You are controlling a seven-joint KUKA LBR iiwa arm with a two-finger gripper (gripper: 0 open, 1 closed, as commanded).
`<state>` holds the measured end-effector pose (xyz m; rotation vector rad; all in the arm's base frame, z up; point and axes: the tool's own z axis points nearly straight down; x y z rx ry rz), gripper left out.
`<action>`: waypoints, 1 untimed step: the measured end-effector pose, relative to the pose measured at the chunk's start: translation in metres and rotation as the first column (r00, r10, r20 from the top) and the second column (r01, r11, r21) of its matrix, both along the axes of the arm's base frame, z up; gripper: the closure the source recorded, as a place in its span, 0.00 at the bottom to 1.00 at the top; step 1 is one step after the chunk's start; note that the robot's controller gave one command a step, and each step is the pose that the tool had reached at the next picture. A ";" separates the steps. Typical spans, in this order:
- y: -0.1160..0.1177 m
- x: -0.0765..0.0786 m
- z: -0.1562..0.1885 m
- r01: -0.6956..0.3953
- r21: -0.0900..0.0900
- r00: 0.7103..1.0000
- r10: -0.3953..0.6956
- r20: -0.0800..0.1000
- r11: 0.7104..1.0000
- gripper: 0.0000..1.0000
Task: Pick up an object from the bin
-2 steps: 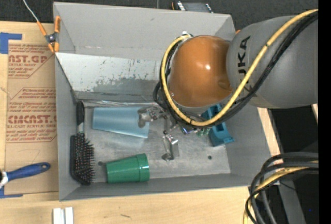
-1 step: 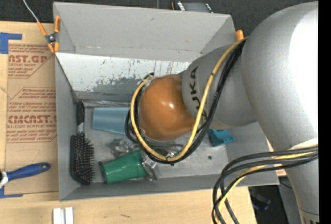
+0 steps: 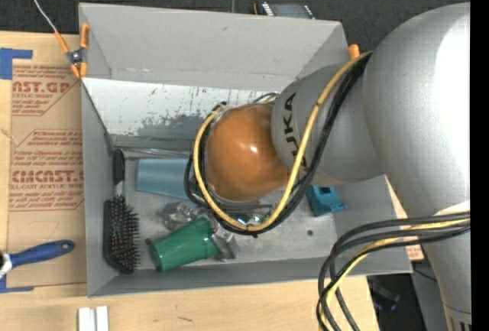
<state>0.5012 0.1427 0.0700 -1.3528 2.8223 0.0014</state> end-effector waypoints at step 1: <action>0.000 0.000 0.000 0.001 0.001 1.000 -0.001 0.000 1.000 1.00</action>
Offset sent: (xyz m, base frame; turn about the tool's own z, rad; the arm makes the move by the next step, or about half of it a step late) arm 0.0000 0.0000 0.0000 0.0000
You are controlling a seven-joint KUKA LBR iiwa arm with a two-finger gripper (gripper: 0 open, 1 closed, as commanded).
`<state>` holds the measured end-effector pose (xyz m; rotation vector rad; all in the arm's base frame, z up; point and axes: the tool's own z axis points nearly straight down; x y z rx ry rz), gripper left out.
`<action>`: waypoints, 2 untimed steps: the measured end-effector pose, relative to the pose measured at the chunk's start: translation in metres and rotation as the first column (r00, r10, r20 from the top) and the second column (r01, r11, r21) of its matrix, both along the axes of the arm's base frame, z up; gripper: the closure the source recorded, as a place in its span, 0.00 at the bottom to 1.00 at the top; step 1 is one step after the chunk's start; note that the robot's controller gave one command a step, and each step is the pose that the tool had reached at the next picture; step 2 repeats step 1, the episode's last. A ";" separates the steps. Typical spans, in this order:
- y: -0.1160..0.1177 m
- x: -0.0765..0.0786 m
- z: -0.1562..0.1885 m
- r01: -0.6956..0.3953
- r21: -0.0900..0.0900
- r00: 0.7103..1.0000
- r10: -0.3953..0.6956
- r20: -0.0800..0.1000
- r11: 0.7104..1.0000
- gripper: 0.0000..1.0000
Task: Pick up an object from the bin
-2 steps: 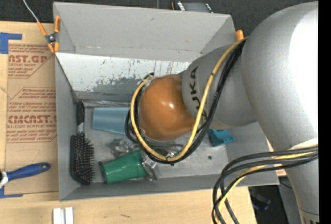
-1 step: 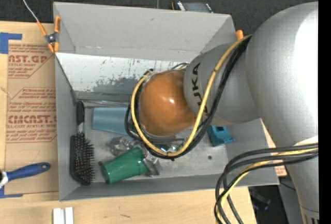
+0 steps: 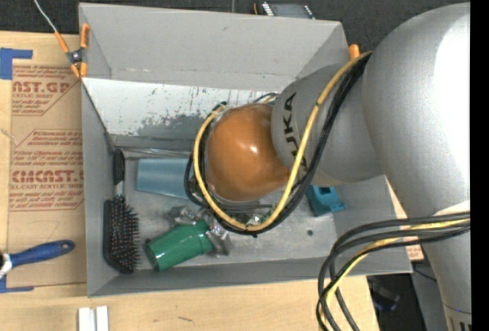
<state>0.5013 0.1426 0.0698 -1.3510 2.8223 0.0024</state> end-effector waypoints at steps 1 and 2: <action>0.011 0.014 0.008 -0.411 -0.005 0.911 0.411 0.048 0.912 1.00; 0.011 0.014 0.008 -0.411 -0.005 0.911 0.411 0.048 0.912 1.00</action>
Offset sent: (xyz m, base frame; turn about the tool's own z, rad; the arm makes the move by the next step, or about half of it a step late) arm 0.0024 0.0078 0.0002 -0.4361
